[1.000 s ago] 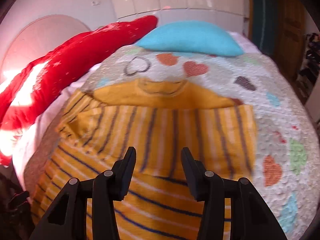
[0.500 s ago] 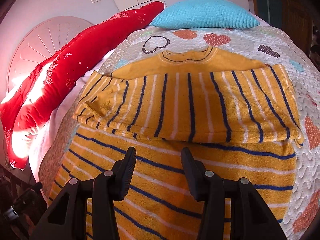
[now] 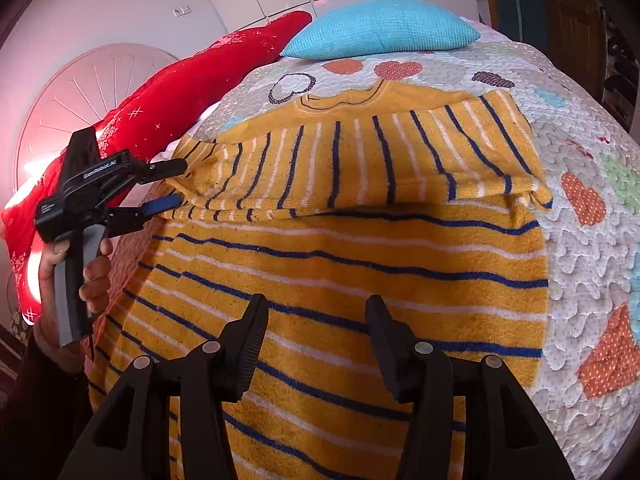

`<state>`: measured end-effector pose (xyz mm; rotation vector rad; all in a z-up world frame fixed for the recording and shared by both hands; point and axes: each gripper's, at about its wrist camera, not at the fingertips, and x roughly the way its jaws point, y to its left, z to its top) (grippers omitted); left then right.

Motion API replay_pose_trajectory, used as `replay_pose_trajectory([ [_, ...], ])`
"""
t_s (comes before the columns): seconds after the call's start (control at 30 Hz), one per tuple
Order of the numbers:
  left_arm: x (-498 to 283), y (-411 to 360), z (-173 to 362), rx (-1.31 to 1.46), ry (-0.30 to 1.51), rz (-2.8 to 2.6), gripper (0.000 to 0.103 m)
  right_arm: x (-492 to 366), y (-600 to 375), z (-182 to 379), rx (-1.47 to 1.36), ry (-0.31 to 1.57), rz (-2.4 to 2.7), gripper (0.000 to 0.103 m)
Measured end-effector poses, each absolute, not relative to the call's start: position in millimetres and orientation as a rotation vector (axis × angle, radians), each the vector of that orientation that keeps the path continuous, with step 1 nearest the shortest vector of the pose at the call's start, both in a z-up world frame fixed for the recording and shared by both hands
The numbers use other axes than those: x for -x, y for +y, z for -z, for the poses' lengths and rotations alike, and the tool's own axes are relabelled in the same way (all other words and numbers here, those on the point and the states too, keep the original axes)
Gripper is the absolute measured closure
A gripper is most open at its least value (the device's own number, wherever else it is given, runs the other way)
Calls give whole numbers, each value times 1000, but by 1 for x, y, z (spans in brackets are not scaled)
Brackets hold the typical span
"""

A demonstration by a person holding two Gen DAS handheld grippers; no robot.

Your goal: Fold small clothes

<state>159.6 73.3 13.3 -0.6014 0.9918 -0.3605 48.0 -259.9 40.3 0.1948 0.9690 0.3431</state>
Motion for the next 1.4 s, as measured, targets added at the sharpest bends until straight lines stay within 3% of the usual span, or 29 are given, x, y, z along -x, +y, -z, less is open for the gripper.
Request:
replay_pose_trajectory([
  [0.03, -163, 71, -10, 600, 995, 377, 54, -46, -260, -41, -184, 966, -342, 48],
  [0.1, -170, 64, -5, 576, 1017, 397, 95, -43, -258, -41, -167, 961, -345, 48],
  [0.13, -174, 62, -2, 567, 1029, 402, 99, -43, -255, -41, -160, 958, -349, 48],
  [0.57, -151, 89, -54, 580, 789, 395, 99, -95, -262, -20, -278, 959, -170, 48],
  [0.93, -147, 104, -60, 619, 758, 382, 99, -141, -268, -13, -301, 896, -49, 51],
  [0.97, -146, 104, -60, 617, 755, 379, 99, -144, -272, -13, -336, 893, -50, 52],
  [1.03, -145, 104, -61, 611, 749, 372, 99, -149, -274, -11, -369, 905, -52, 68],
  [1.17, -143, 102, -62, 595, 743, 363, 99, -146, -258, -12, -254, 902, -64, 68],
  [1.23, -144, 102, -60, 585, 745, 350, 99, -149, -261, -13, -273, 906, -62, 96],
  [1.4, -149, 106, -46, 587, 778, 314, 99, -140, -282, -28, -353, 858, -41, 97],
])
